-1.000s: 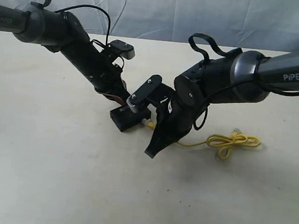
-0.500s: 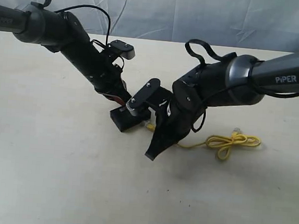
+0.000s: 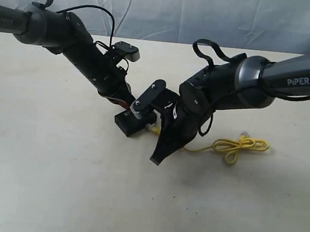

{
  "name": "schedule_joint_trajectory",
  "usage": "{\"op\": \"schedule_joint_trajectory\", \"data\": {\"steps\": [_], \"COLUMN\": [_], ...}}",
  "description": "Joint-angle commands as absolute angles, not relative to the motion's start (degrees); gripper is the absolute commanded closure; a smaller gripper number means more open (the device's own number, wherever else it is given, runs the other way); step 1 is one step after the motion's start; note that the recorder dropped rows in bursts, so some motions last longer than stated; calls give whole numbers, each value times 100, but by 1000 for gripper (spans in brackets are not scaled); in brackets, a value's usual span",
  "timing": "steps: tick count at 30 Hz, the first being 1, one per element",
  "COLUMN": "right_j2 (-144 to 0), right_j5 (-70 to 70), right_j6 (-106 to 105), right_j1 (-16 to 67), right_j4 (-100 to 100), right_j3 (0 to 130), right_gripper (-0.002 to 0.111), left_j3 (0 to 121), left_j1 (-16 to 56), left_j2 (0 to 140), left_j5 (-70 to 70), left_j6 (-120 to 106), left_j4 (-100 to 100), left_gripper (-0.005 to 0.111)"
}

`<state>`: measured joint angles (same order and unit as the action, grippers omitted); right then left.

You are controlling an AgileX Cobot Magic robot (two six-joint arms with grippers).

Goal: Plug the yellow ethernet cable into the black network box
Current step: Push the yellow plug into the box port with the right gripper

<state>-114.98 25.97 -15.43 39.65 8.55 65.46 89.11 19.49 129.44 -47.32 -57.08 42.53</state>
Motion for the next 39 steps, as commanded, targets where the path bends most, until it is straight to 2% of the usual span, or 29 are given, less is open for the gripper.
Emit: {"op": "schedule_joint_trajectory", "data": {"steps": [1,39], "right_j2": [-11556,-11552], "right_j5": [2528,2433], "right_j6": [-1593,-1124], "right_j1": [3948,3948], "right_j4": [876,917], "right_j3": [6544,6544], "right_gripper": [109,109], "left_j3": [8945,8945], "left_j1": [1957,1956], "left_j2": [12964,12964], "left_j5": [-4792,-4898], "left_j6": [-5719,-5719], "left_j4": [4274,4274], "left_gripper": [107,107]}}
